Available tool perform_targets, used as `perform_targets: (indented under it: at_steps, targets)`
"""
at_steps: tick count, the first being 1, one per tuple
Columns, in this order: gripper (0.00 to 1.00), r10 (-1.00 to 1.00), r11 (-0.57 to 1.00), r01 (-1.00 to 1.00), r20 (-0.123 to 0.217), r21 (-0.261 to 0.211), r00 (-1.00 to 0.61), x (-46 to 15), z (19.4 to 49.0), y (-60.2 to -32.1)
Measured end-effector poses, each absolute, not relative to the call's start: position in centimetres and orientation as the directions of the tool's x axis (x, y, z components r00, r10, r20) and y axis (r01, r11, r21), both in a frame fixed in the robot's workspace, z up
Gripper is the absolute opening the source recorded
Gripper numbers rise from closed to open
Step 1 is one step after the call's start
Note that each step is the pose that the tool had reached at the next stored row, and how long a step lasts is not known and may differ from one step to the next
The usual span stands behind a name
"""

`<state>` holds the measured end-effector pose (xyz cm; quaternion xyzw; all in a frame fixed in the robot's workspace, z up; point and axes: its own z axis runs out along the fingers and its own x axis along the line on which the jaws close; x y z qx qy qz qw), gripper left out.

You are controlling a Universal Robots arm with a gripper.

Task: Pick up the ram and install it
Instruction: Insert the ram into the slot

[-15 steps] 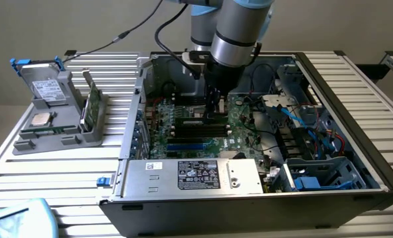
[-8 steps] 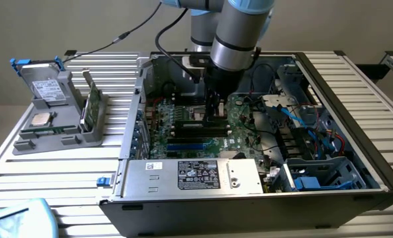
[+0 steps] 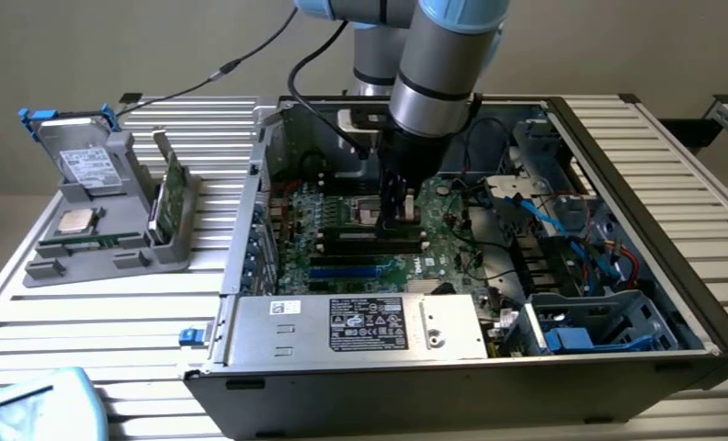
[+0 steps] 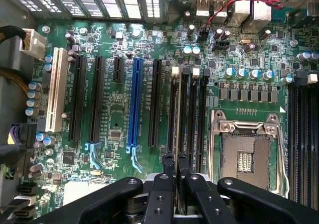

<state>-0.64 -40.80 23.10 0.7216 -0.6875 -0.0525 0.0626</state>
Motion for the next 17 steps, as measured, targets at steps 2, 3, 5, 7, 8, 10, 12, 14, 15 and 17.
perform_targets:
  at_steps: [2, 3, 5, 7, 8, 10, 12, 14, 15, 17]
  targets:
    - [0.14, -0.999, -0.046, -0.986, 0.011, 0.162, 0.049, -0.64, 23.0, -40.8]
    - [0.14, -0.999, -0.046, -0.986, 0.011, 0.162, 0.048, -0.64, 23.0, -40.8]
    - [0.14, -0.999, -0.045, -0.986, 0.011, 0.162, 0.047, -0.64, 23.01, -40.8]
    - [0.14, -0.999, -0.043, -0.986, 0.01, 0.162, 0.046, -0.64, 23.0, -40.8]
    - [0.14, -0.999, -0.042, -0.986, 0.01, 0.162, 0.044, -0.64, 23.0, -40.79]
    - [0.14, -0.999, -0.041, -0.986, 0.01, 0.16, 0.043, -0.64, 23.01, -40.8]
    - [0.14, -0.999, -0.039, -0.987, 0.011, 0.156, 0.042, -0.65, 23.01, -40.8]
    - [0.14, -0.999, -0.039, -0.987, 0.011, 0.154, 0.042, -0.68, 23.01, -40.8]
    - [0.14, -0.999, -0.039, -0.987, 0.011, 0.154, 0.042, -0.7, 23.01, -40.8]
    - [0.14, -0.999, -0.039, -0.988, 0.012, 0.152, 0.041, -0.77, 23.01, -40.8]
